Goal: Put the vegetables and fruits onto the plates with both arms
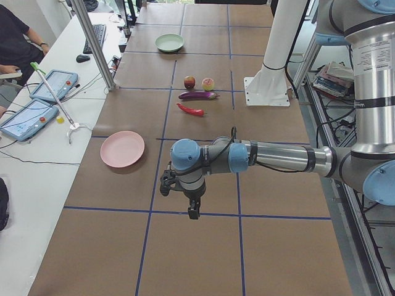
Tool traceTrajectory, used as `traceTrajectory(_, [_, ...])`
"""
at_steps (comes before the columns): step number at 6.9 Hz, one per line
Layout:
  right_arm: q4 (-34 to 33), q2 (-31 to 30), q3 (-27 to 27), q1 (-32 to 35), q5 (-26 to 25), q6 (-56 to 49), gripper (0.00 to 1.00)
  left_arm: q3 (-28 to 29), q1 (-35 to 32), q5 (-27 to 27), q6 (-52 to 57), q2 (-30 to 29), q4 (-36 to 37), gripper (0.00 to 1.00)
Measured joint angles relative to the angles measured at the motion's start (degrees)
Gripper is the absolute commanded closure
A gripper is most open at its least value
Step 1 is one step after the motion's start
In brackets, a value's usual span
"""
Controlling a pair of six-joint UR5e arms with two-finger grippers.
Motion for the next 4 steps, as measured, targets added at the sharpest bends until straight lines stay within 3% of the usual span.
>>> traceTrajectory(4, [0.3,-0.2,0.1,0.0,0.3,0.1,0.0,-0.4,0.2,0.1,-0.3,0.1,-0.5,0.0])
